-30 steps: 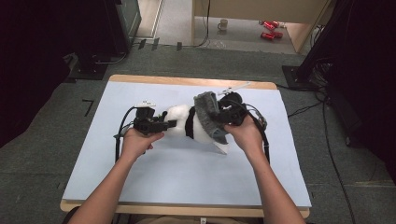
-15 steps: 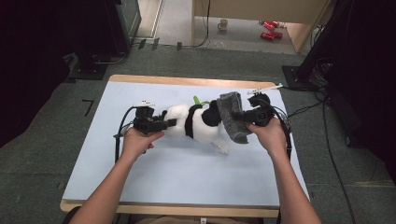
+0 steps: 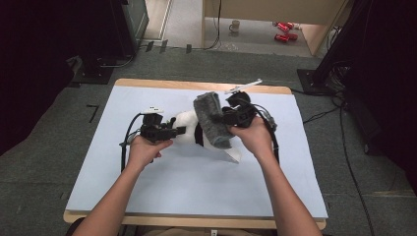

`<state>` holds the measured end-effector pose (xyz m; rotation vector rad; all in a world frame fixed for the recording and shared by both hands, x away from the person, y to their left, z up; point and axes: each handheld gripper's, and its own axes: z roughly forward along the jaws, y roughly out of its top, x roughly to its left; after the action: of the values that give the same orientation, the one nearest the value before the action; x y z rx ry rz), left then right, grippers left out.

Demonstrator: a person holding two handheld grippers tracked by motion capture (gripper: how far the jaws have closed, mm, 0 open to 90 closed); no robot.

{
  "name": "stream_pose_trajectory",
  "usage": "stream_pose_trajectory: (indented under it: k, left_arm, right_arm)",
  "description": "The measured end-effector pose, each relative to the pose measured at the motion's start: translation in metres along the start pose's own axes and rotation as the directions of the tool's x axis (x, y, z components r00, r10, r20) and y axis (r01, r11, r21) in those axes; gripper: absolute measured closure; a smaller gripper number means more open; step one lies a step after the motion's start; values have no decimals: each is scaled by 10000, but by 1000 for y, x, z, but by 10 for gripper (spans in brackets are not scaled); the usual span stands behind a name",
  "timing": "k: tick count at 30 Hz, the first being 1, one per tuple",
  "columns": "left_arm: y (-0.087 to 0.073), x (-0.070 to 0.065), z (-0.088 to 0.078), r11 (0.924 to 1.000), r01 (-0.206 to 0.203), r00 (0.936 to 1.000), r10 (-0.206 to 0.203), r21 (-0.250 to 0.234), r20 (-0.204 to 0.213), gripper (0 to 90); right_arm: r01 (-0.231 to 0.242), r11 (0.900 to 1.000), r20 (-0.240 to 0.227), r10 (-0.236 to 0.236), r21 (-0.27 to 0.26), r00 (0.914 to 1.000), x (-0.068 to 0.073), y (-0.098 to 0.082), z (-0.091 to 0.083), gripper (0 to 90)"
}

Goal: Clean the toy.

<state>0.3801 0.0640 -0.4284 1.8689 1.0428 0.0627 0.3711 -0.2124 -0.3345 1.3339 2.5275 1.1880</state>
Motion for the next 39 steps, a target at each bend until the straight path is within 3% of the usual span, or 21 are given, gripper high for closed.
stream_pose_trajectory:
  k: [2,5,6,10,13,20,25,28,31,35,39]
  left_arm:
    - [0,0,0,10000,-26,10000,26,16,24,518]
    - [0,-1,0,9999,-137,9999,137,-4,-35,519]
    - [0,-1,0,9999,-136,9999,135,-34,-33,520]
    - [0,0,-1,9999,-151,9998,150,30,121,522]
    - [-1,1,-1,9999,-124,9996,123,62,256,522]
    - [-1,2,-1,10000,-26,9993,26,3,368,522]
    - [-2,5,-2,10000,-22,9994,20,65,331,524]
    - [-3,7,-3,10000,66,9994,-67,40,337,525]
    - [-3,5,-3,10000,33,9997,-34,22,244,525]
    - [-3,4,-3,9999,84,9997,-82,-58,237,527]
    - [-3,1,-3,9999,107,9997,-107,-8,241,531]
  right_arm:
    - [-149,9995,-209,154,264,9997,1,2,16,813]
    - [62,9985,350,-81,547,9994,-2,2,29,814]
    - [-50,9987,380,31,502,9993,-5,2,28,814]
    - [-234,9991,704,209,341,9973,-17,0,19,815]
    - [-512,9986,1230,488,159,9912,-28,-3,5,817]
    - [-808,9967,1593,801,-18,9840,-47,-16,-19,818]
    - [-1334,9911,2164,1314,-55,9674,-64,-26,-32,818]
    - [-1643,9860,1729,1666,-280,9707,-72,-36,-38,819]
    - [-1707,9836,1604,1779,-575,9709,-72,-40,-47,819]
    - [-1419,9846,1201,1538,-1024,9808,-59,-32,-58,819]
    - [-833,9906,927,936,-1088,9913,-37,-16,-52,818]
